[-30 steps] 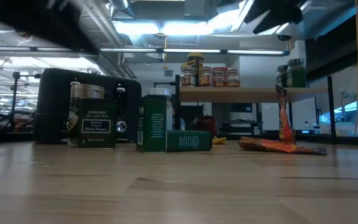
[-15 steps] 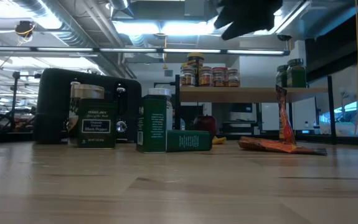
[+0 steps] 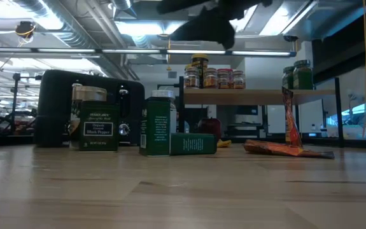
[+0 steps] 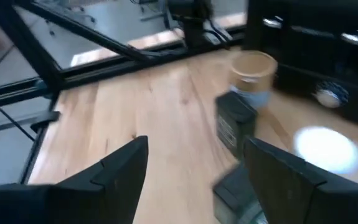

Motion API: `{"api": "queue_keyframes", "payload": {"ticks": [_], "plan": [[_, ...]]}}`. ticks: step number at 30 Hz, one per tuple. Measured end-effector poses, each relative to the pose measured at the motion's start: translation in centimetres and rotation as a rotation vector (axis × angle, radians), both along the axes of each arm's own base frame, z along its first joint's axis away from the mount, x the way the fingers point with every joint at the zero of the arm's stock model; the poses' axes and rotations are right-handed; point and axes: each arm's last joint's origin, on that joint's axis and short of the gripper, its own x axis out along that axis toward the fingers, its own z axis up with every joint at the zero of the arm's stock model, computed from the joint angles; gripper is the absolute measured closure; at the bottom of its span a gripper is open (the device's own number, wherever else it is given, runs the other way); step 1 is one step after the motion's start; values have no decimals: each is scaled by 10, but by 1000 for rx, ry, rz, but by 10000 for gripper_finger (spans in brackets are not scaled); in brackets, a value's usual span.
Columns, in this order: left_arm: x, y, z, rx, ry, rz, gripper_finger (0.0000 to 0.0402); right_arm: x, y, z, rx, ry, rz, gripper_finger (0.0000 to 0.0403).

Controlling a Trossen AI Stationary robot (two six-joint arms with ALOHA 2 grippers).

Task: Shelf spices
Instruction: Put the black seasoning can on the shelf

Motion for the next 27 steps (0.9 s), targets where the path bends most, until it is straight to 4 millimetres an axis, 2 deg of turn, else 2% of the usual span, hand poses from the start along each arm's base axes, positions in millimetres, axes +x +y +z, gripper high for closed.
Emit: {"api": "queue_keyframes", "payload": {"ticks": [7,11,16,19,27], "plan": [[-2,-2,1,10,-12,9,123,23,23,-38,-194,6,-4,137],[-2,-2,1,12,-16,18,123,43,30,-45,-272,26,-45,137],[-2,-2,1,7,-16,20,123,58,31,-54,-366,125,-146,137],[-2,-2,0,-5,-19,25,123,58,30,-63,-370,191,-192,137],[-3,-1,-1,-5,-13,27,123,52,23,-73,-184,230,-370,137]]}}
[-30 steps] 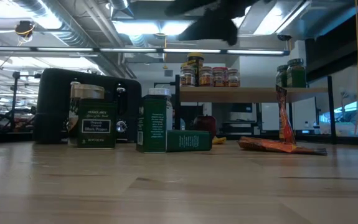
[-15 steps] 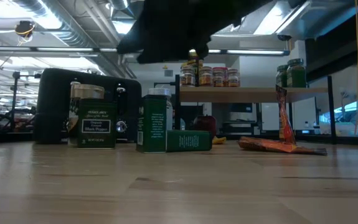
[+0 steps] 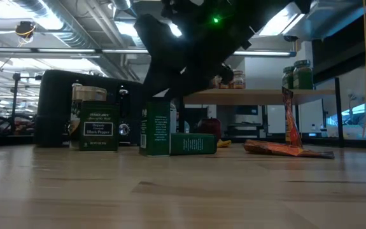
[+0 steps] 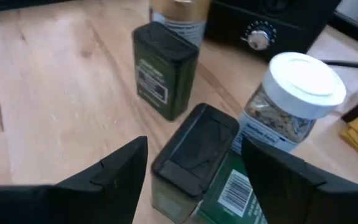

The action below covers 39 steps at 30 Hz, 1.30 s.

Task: Shelf spices
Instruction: Put the black seasoning can on the shelf

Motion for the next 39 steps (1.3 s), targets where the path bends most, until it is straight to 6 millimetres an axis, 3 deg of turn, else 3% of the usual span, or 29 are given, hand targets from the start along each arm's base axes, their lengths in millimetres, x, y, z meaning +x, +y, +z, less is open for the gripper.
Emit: {"api": "queue_keyframes", "payload": {"ticks": [9,16,28,32,39], "plan": [[0,0,0,-1,0,1,123,6,2,-16,54,-33,-12,137],[0,0,0,-1,0,0,123,8,1,-28,-12,-9,-16,148],[0,0,0,-2,0,0,123,16,-8,-37,-11,10,25,274],[0,0,0,-2,0,-1,123,9,3,-25,-85,28,53,275],[0,0,0,-1,1,-1,123,-13,19,24,-156,-29,25,275]]}}
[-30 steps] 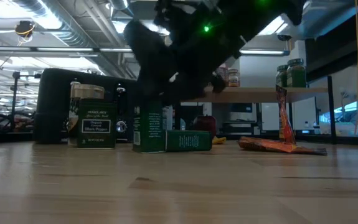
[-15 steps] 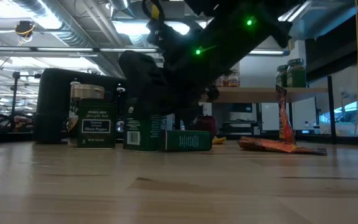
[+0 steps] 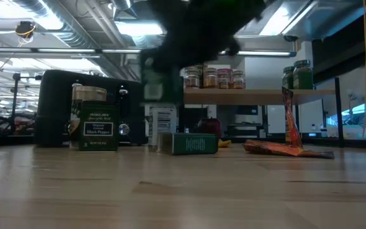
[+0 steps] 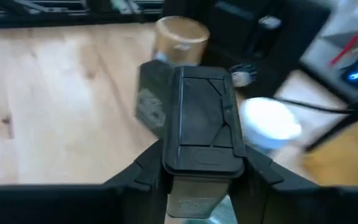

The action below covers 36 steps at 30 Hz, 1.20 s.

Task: Shelf spices
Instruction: Put the black seasoning can on the shelf

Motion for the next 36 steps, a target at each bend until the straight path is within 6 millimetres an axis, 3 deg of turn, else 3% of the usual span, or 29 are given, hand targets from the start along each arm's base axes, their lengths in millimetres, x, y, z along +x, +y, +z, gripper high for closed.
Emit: {"api": "queue_keyframes", "payload": {"ticks": [5,8,13,19,36], "plan": [[0,0,0,0,0,0,123,-32,6,43,-115,-14,-78,275],[0,0,0,0,0,0,123,-56,-1,64,-141,-3,-147,275],[0,0,0,1,1,0,123,-97,-29,96,-163,-19,-304,275],[0,0,0,3,3,1,123,-133,-72,118,-150,-29,-491,275],[0,1,-1,5,8,2,123,-139,-200,119,-115,185,-952,275]]}}
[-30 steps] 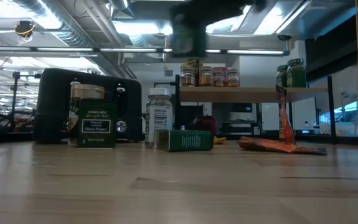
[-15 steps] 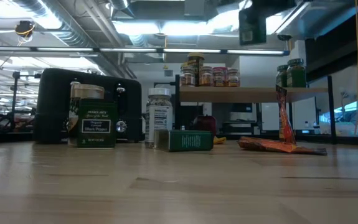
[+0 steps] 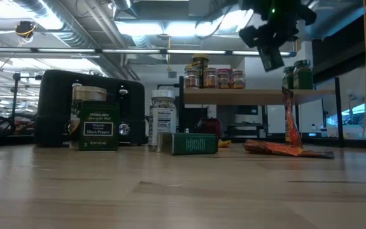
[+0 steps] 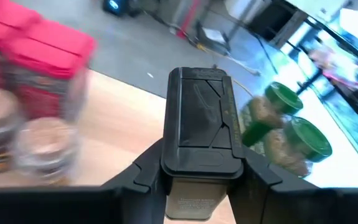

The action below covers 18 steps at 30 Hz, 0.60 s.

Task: Shelf spices
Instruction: Put the black seasoning can on the shelf

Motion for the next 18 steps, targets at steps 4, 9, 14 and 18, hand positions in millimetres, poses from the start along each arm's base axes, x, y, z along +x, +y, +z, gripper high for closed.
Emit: {"api": "queue_keyframes", "payload": {"ticks": [4,9,14,18], "plan": [[-1,1,-2,-1,10,5,123,-5,-14,2,29,27,-35,275],[-1,0,-1,-4,8,5,123,-23,-19,21,38,3,-32,275],[-1,1,-1,-4,7,5,123,-43,-17,38,24,-90,-11,275],[-1,0,-1,-5,6,6,123,-54,-15,29,40,-174,13,275]]}}
